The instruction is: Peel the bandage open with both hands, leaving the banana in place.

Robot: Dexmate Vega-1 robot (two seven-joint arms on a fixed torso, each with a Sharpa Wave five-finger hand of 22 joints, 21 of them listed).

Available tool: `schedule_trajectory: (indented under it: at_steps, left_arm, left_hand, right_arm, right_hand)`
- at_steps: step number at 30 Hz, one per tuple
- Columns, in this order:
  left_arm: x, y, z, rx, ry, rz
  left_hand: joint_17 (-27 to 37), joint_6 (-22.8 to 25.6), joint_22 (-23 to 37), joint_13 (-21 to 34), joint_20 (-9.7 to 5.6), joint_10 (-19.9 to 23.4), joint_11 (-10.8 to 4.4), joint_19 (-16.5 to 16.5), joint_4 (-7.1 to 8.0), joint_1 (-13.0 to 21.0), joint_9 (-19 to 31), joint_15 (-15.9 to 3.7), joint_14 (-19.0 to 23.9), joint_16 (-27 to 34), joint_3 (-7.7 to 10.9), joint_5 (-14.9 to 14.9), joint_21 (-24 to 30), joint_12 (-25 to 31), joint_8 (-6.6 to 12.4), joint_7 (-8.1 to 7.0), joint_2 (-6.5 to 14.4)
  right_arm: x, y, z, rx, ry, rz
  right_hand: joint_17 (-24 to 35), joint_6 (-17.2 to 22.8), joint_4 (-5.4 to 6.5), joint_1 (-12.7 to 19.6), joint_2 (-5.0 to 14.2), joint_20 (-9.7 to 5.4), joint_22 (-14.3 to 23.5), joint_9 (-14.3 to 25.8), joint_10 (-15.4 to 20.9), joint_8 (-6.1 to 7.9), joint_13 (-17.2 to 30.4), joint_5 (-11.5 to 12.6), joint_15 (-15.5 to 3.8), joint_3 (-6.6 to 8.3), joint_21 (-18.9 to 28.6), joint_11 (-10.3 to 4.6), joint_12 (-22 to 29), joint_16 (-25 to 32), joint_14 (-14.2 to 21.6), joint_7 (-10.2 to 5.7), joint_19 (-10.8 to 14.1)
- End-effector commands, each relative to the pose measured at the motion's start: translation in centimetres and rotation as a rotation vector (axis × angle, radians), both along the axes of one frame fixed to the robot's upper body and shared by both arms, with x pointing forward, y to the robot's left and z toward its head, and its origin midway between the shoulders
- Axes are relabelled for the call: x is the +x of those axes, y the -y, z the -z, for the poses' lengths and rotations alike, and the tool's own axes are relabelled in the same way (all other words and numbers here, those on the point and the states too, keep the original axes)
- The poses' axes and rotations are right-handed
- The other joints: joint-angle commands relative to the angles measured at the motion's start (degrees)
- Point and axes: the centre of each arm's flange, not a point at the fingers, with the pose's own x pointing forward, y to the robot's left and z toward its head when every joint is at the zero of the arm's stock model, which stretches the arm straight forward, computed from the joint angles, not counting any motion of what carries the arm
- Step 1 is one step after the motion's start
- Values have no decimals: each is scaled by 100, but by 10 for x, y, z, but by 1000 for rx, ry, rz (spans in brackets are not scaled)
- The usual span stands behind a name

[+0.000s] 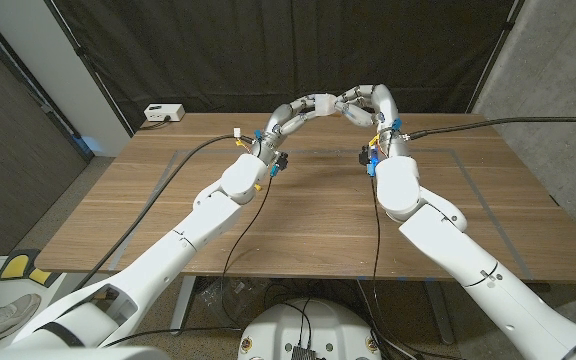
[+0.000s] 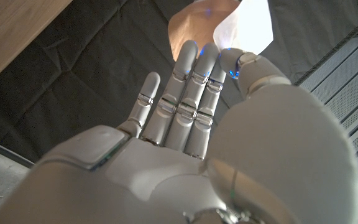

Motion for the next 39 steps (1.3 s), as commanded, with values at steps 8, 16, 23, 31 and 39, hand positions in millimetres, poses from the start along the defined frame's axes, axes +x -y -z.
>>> schedule_trajectory:
  at_steps: [8, 16, 23, 31, 39]
  left_arm:
    - [1, 18, -7, 68, 1, 120]
    - [-1, 24, -10, 69, -2, 161]
    - [-2, 25, -9, -5, -10, 130]
    - [-4, 24, -10, -6, 10, 99]
    - [-4, 27, -12, 31, 13, 115]
  left_hand:
    - [34, 54, -18, 17, 15, 189, -125, 29, 44, 204, -188, -63, 40, 17, 254, 41, 74, 12, -83, -136, 410]
    - [16, 630, -19, -28, 14, 326, -144, -44, 102, 290, -467, -145, 73, -7, 547, 192, 105, -5, -119, 207, 881]
    - [-24, 2136, -48, -32, -3, 880, -338, 332, -117, 638, -296, -406, 485, 36, 793, 210, 349, 74, 535, 271, 814]
    - [5, 2078, -74, -16, -9, 964, -415, 476, -93, 731, -109, -540, 557, 51, 901, 227, 434, 55, 679, 397, 905]
    - [62, 1756, -89, 40, -51, 908, -433, 472, 39, 682, 255, -585, 444, 10, 976, 288, 491, -15, 883, 437, 1066]
  right_arm:
    - [-7, 4, 2, -21, 19, -28]
    - [-11, 6, 3, -23, 31, -29]
    - [-12, 8, 3, -12, 37, -24]
    - [-10, 10, 2, -16, 38, -32]
    - [-8, 11, 2, -14, 35, -30]
  right_hand:
    - [29, 190, 52, -5, 49, -45, -48, 914, 32, 322, 24, 23, -607, 89, 53, -42, -29, -28, 68, 35, 10]
    - [40, 190, 60, -13, 56, -51, -91, 909, 45, 327, 31, 16, -599, 88, 90, -59, -49, -45, 78, 25, 15]
    - [52, 188, 62, -20, 57, -63, -127, 905, 44, 329, 39, 6, -606, 82, 117, -65, -68, -54, 87, 23, 12]
    - [57, 177, 60, -18, 59, -74, -158, 910, 39, 334, 59, 0, -605, 79, 141, -59, -77, -69, 88, 23, 9]
    - [68, 189, 52, -9, 60, -76, -194, 894, 35, 335, 79, -2, -613, 85, 166, -61, -89, -85, 93, 20, 1]
